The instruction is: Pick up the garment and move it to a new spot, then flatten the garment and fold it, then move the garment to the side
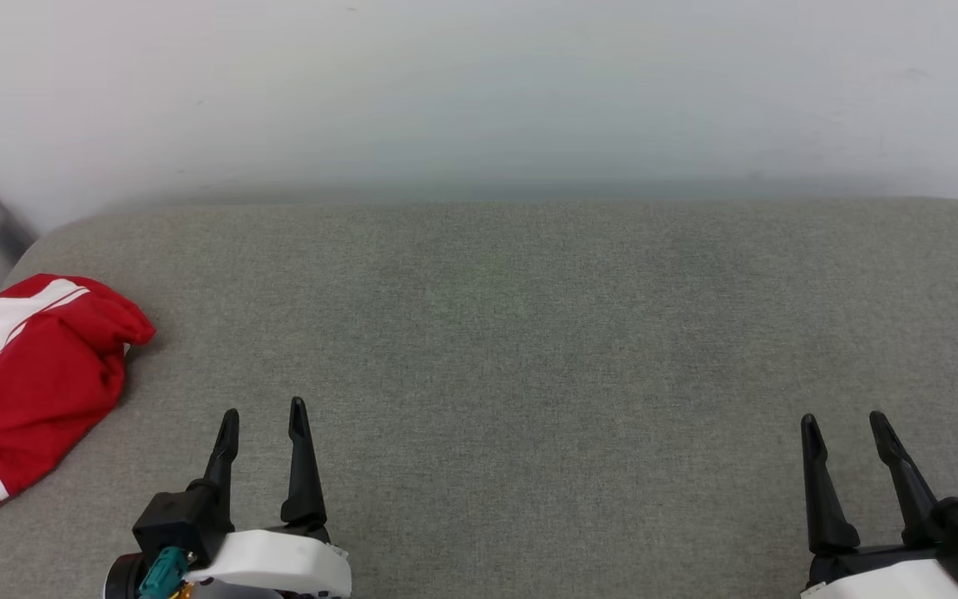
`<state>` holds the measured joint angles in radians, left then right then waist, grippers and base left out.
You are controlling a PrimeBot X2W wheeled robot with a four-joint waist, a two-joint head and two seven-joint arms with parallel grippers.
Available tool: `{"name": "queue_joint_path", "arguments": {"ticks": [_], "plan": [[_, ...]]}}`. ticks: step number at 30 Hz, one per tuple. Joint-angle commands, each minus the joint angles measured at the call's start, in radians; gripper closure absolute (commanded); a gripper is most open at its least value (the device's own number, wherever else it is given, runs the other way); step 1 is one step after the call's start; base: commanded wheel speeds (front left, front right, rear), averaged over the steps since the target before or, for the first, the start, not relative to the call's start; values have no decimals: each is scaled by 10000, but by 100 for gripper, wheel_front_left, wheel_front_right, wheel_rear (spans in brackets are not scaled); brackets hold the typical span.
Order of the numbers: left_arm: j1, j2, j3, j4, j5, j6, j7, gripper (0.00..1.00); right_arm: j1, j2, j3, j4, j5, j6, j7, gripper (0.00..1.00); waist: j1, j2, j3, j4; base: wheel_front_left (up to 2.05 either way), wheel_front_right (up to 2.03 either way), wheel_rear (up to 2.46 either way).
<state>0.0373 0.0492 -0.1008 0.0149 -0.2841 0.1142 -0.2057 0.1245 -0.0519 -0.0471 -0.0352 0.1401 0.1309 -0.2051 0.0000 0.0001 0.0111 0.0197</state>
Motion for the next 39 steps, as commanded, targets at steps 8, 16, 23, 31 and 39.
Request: {"name": "queue_joint_path", "arguments": {"ticks": [8,16,23,31,39], "plan": [[158,17,-79,27,614,-59,-232,0,242,23,54,-228,-633,-3,-252,0,0,-1,-2,4,0,0,0],[226,16,-160,100,1002,-37,-395,0,370,26,72,-351,-863,-3,-398,0,0,-1,16,19,0,0,0],[320,17,-226,165,1281,29,-523,0,451,28,67,-363,-991,-3,-534,0,0,-1,10,44,0,0,0],[376,17,-262,217,1467,86,-617,0,556,30,101,-287,-804,-3,-604,0,0,-1,11,74,0,0,0],[364,15,-217,300,1293,77,-601,0,585,30,128,-121,-307,-3,-604,0,0,-1,27,83,0,0,0]]}}
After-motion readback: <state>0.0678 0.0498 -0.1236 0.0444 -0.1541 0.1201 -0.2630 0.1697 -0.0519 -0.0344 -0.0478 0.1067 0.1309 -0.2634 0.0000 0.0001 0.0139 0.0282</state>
